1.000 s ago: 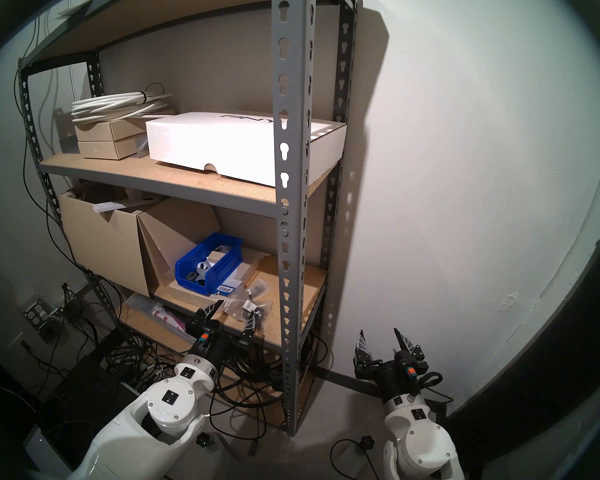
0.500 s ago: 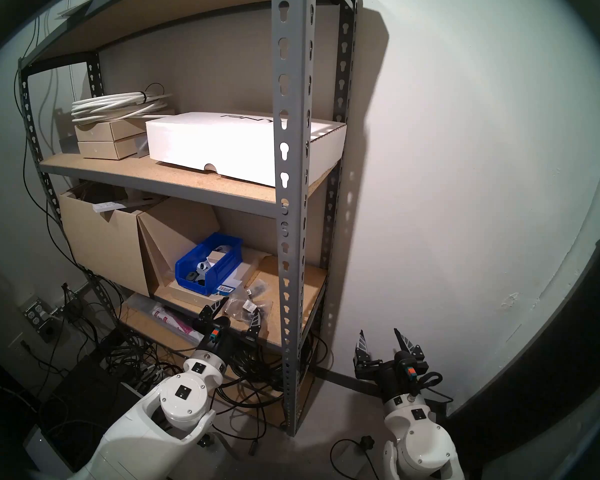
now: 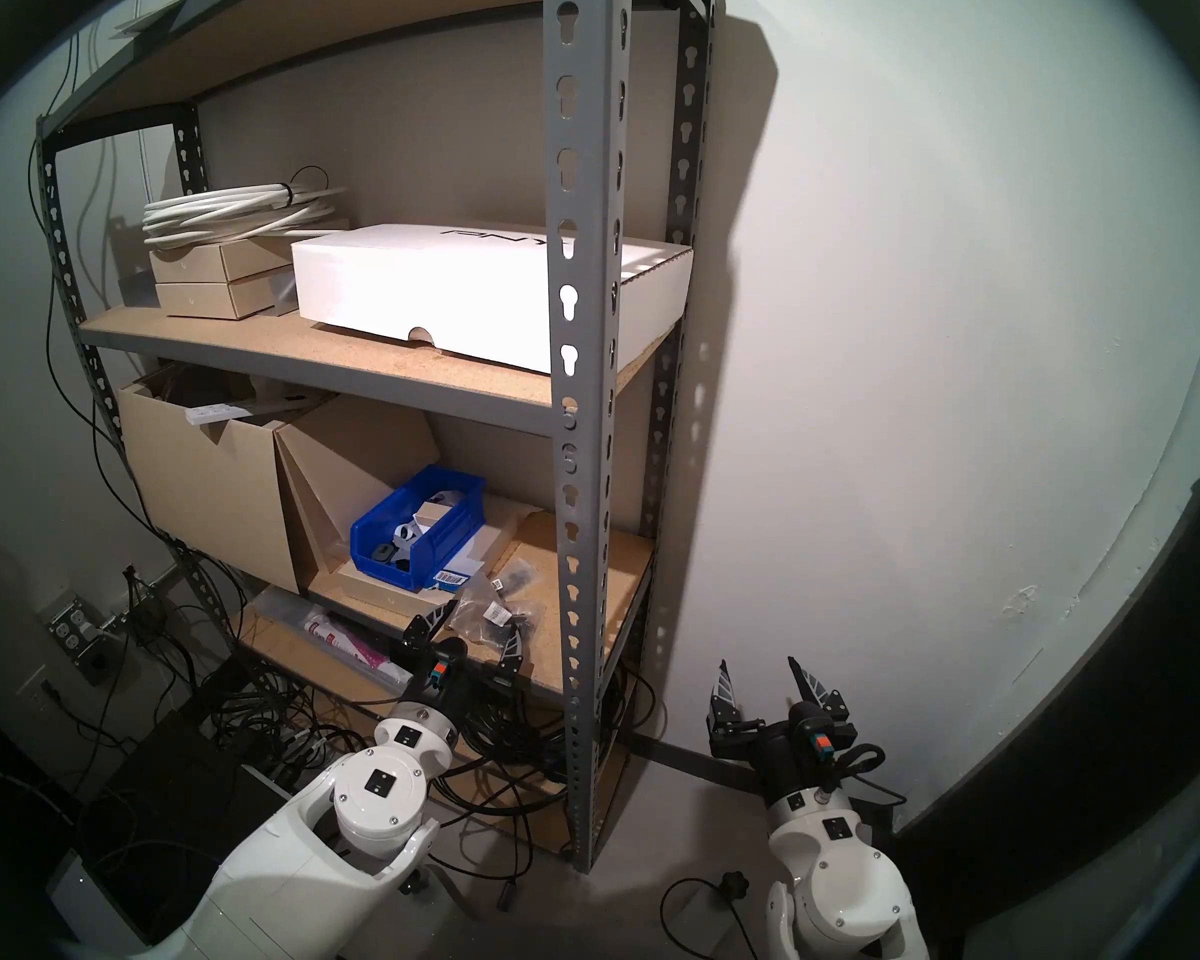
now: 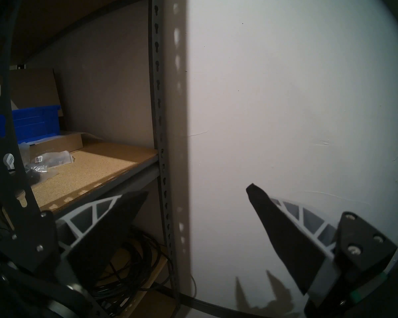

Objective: Organize the rack shelf by putting things into a case

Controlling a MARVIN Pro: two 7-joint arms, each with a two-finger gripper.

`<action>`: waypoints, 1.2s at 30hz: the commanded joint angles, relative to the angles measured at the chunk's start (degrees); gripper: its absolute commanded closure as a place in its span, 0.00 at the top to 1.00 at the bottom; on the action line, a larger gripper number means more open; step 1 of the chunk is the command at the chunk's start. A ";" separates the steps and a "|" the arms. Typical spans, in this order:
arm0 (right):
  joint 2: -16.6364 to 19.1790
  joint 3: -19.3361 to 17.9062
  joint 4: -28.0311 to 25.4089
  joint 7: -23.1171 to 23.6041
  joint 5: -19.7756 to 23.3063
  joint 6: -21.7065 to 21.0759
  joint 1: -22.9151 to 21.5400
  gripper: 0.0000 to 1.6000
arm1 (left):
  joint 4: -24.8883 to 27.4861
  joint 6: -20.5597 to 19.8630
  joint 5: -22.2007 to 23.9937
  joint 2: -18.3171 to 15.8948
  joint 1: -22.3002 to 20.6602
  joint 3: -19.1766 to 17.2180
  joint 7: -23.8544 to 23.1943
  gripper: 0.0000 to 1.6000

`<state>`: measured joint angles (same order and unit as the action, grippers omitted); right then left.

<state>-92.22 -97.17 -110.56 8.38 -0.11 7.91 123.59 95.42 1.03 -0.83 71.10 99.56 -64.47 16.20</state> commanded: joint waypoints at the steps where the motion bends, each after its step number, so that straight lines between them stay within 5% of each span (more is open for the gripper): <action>1: 0.00 0.00 -1.10 0.00 0.01 0.11 -0.06 1.00 | 0.75 0.11 0.16 0.32 -0.90 0.00 -0.25 0.84; 3: 0.00 0.00 -1.11 0.00 0.00 0.11 -0.05 1.00 | 0.71 -0.18 0.16 0.39 -0.89 0.14 -0.24 0.58; 13: 0.00 0.00 -1.11 0.00 0.00 0.10 -0.05 1.00 | 0.41 -0.44 0.03 0.62 -0.79 0.36 0.27 0.37; 15: 0.00 0.00 -1.11 0.00 0.00 0.11 -0.05 1.00 | 0.57 -0.06 0.13 0.58 -0.61 0.25 0.50 0.16; 18: 0.01 0.00 -1.09 0.00 0.01 0.12 -0.06 1.00 | 2.43 0.50 0.53 0.04 0.13 -0.14 0.50 0.00; 36: 0.01 0.00 -1.01 0.01 0.01 0.18 -0.11 1.00 | 12.99 3.61 0.61 -1.29 2.99 -2.31 2.76 0.00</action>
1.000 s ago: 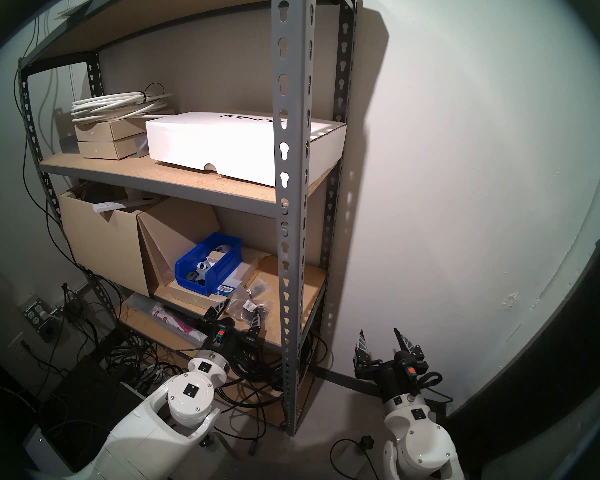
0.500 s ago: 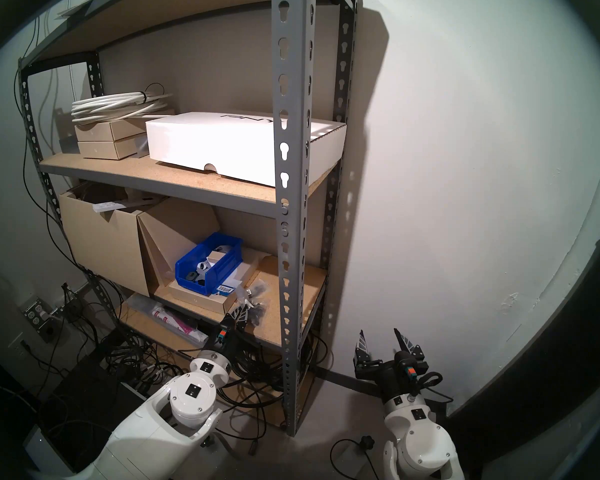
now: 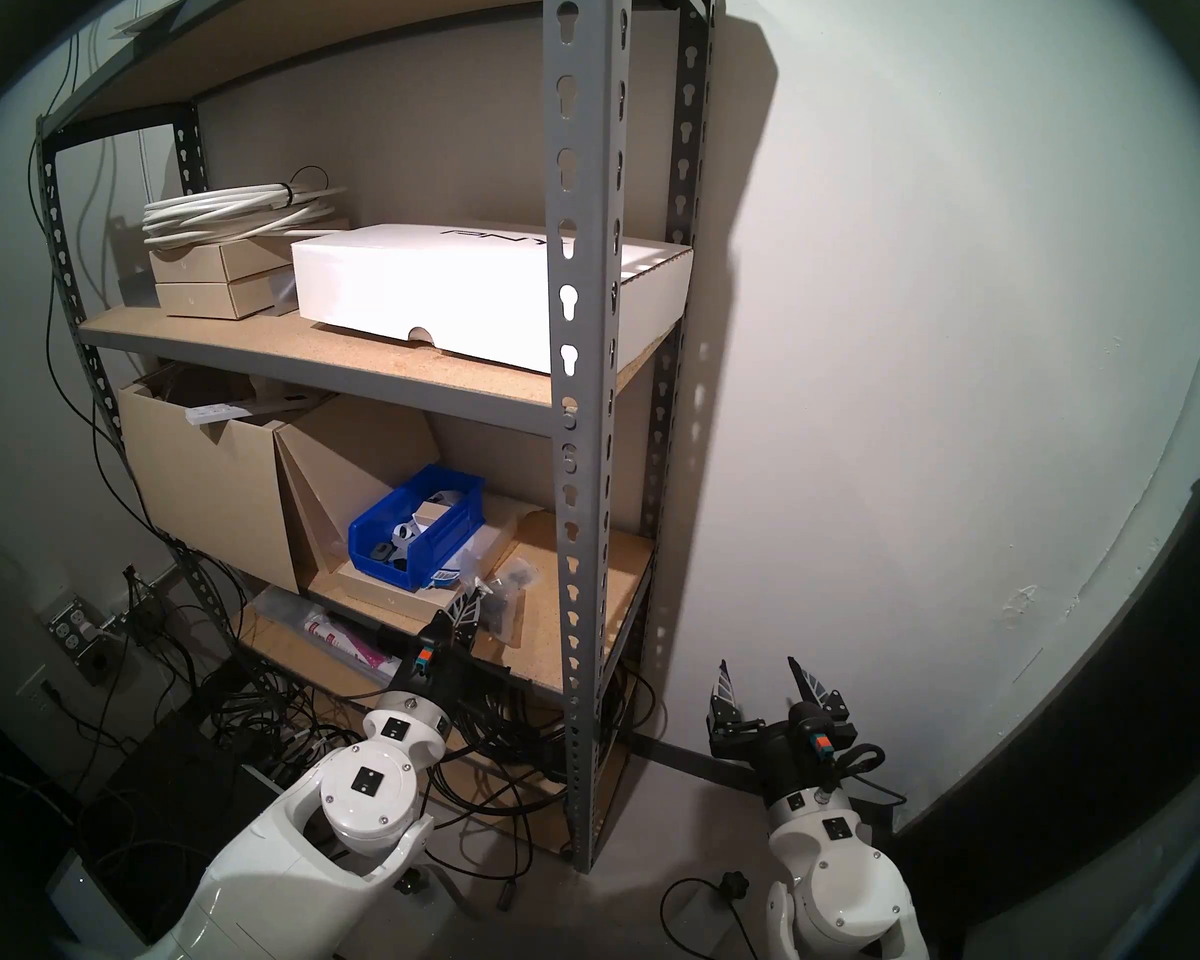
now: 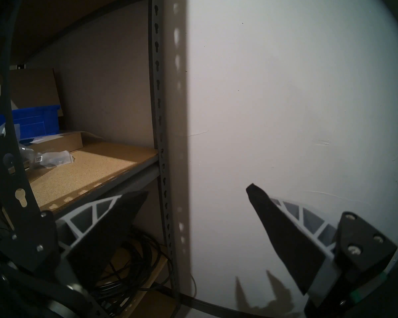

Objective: Organize the rack shelf by putting things into a case

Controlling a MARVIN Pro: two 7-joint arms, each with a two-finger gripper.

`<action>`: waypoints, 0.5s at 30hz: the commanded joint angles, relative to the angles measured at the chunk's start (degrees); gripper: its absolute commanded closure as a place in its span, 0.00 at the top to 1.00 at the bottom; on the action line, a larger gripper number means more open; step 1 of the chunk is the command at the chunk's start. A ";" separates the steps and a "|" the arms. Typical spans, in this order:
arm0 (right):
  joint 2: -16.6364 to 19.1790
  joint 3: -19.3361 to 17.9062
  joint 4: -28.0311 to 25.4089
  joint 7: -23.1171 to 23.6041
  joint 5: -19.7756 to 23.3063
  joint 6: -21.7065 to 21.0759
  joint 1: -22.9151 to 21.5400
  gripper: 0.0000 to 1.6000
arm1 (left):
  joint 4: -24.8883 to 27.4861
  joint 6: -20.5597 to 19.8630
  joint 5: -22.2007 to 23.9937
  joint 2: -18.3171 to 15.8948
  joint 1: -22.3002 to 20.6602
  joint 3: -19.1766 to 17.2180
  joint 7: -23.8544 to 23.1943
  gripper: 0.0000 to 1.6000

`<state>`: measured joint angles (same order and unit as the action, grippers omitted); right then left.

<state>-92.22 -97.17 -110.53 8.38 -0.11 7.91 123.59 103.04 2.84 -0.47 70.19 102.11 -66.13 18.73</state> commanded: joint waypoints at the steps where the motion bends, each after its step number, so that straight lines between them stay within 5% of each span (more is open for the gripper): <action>1: 0.01 0.00 -1.05 0.00 0.01 0.17 -0.10 1.00 | 5.57 1.98 0.13 -0.48 0.54 -0.63 0.26 0.00; 15: 0.01 0.00 -1.04 0.01 0.01 0.18 -0.11 1.00 | 10.14 3.06 0.35 -1.40 0.74 -2.99 1.59 0.00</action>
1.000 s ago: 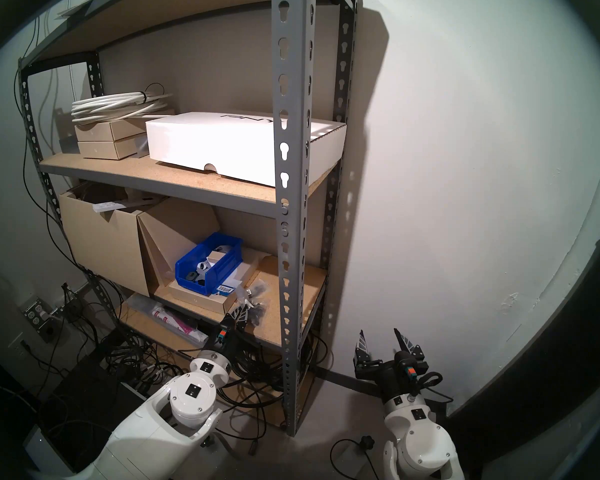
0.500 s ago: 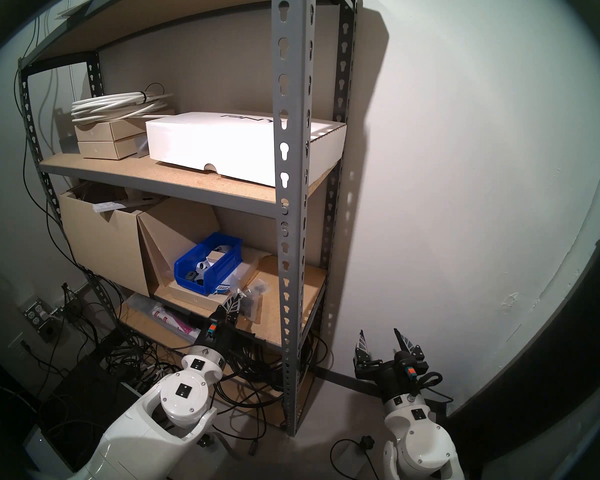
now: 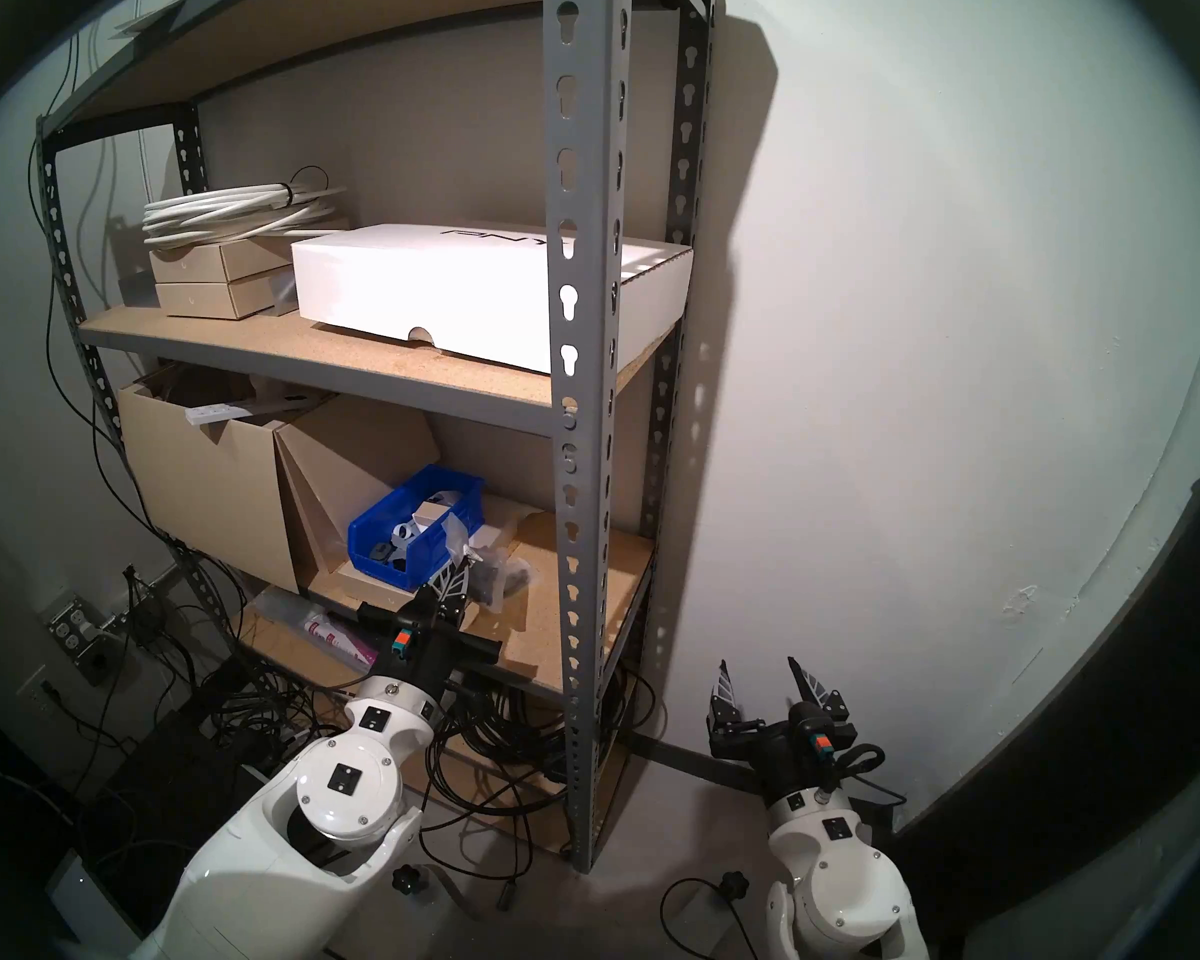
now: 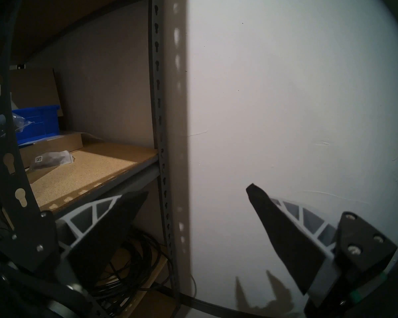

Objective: Organize the rack shelf by putting things into a case

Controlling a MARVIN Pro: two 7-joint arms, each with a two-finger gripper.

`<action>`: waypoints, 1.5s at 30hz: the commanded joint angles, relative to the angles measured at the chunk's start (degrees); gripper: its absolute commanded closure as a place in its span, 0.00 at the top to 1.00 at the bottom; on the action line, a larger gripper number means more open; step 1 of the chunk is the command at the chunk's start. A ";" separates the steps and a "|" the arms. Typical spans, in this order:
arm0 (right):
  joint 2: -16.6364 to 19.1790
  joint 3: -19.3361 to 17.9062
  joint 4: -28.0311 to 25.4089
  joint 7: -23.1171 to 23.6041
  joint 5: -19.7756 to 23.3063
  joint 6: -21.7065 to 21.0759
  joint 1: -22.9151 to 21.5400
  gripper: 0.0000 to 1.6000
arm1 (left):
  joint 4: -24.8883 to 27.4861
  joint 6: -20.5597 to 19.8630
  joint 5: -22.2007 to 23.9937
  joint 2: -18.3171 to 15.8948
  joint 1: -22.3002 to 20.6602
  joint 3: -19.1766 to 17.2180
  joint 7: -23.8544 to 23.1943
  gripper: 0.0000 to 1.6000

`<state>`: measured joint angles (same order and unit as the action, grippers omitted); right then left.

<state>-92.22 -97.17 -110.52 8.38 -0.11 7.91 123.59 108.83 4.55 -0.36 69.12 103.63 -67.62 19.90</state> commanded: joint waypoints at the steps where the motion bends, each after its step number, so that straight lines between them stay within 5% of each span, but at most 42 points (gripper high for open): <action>1: 0.01 0.00 -1.04 0.01 0.01 0.18 -0.11 1.00 | 4.70 1.24 0.46 -0.61 -0.84 -1.82 0.23 0.00; 20: 0.01 0.00 -1.07 0.00 0.01 0.16 -0.09 1.00 | 7.78 2.12 7.93 -4.12 -0.74 -8.19 -3.09 0.00; 35: 0.01 0.00 -1.09 0.00 0.01 0.15 -0.08 1.00 | 6.49 3.57 23.72 -9.23 0.15 -16.85 -14.28 0.00; 45: 0.01 0.00 -1.11 0.00 0.01 0.13 -0.07 1.00 | 2.94 2.35 28.69 -11.44 -1.28 -19.62 -19.74 0.00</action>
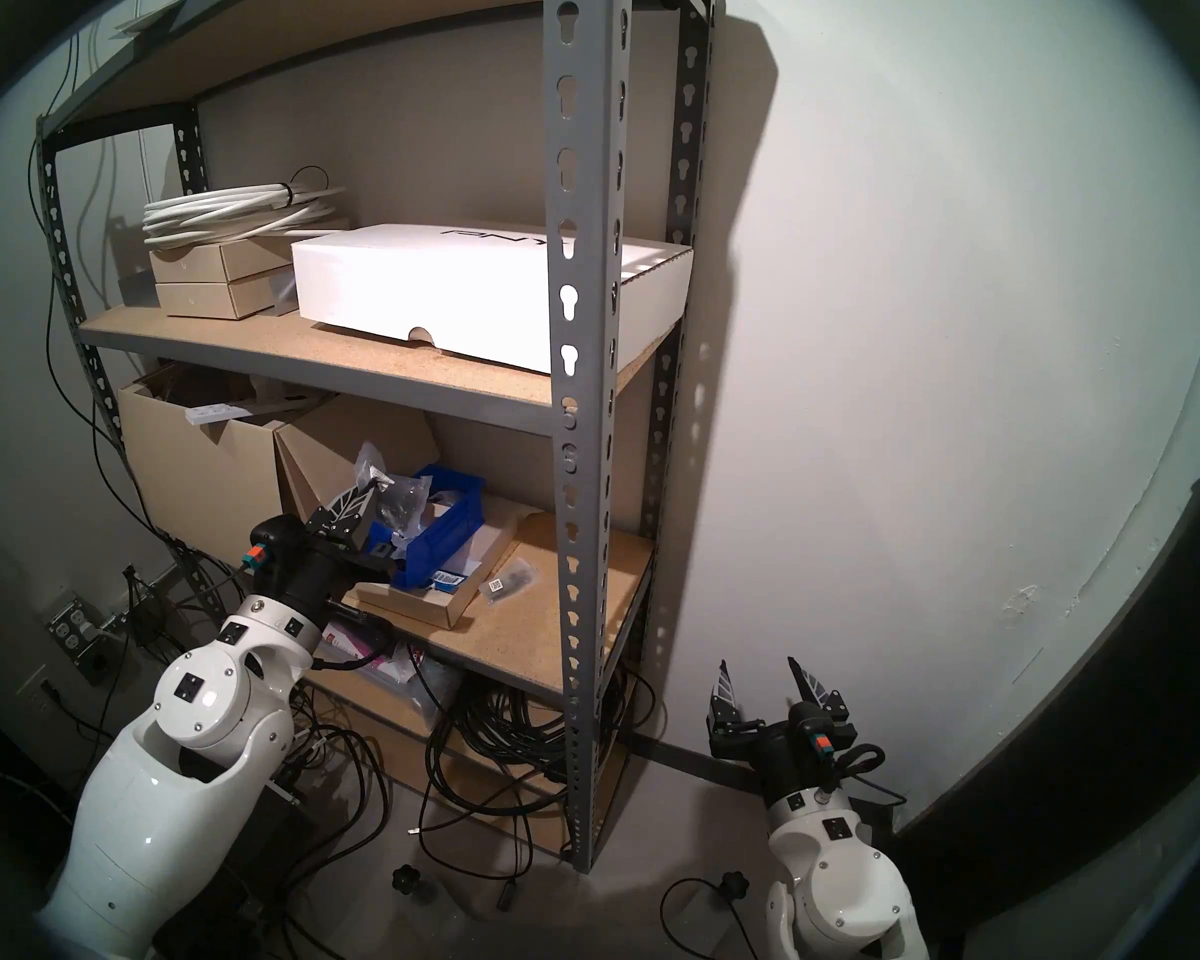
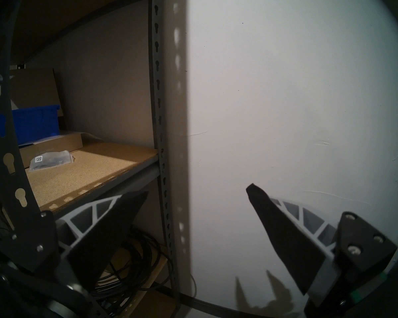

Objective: Organize the rack shelf by putting things into a case

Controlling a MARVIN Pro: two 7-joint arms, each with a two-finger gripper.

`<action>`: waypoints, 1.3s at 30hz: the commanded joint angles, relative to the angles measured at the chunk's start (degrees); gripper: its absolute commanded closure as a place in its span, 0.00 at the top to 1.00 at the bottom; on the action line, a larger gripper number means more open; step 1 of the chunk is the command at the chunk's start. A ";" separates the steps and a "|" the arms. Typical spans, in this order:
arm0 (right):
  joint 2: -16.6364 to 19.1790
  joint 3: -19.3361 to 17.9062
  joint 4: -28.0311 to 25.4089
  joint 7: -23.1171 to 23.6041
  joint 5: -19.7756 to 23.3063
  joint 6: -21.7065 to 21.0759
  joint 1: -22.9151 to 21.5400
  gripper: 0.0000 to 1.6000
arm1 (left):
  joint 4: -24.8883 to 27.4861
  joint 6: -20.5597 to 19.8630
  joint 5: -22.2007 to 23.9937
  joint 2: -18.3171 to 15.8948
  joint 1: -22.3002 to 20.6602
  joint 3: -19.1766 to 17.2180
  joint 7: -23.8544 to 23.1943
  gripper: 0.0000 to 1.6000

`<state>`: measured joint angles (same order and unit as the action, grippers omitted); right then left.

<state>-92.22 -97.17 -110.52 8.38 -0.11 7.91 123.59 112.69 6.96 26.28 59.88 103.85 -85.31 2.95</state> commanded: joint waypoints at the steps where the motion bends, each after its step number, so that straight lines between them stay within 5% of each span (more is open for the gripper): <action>1: 0.01 0.00 -1.12 0.00 0.01 0.14 -0.07 1.00 | -1.21 0.05 2.31 -1.93 -1.59 -2.12 -2.68 0.00; 19: 0.01 0.00 -1.10 0.00 0.01 0.15 -0.08 1.00 | -8.06 0.00 4.28 -2.82 -7.25 -2.27 -6.46 0.00; 39: 0.01 0.00 -1.09 0.00 0.01 0.15 -0.08 1.00 | -15.21 -1.04 4.12 -2.26 -15.37 2.36 -9.92 0.00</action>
<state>-92.22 -97.17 -110.51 8.38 -0.11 7.91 123.59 98.79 6.30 31.42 57.06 93.24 -83.81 -7.22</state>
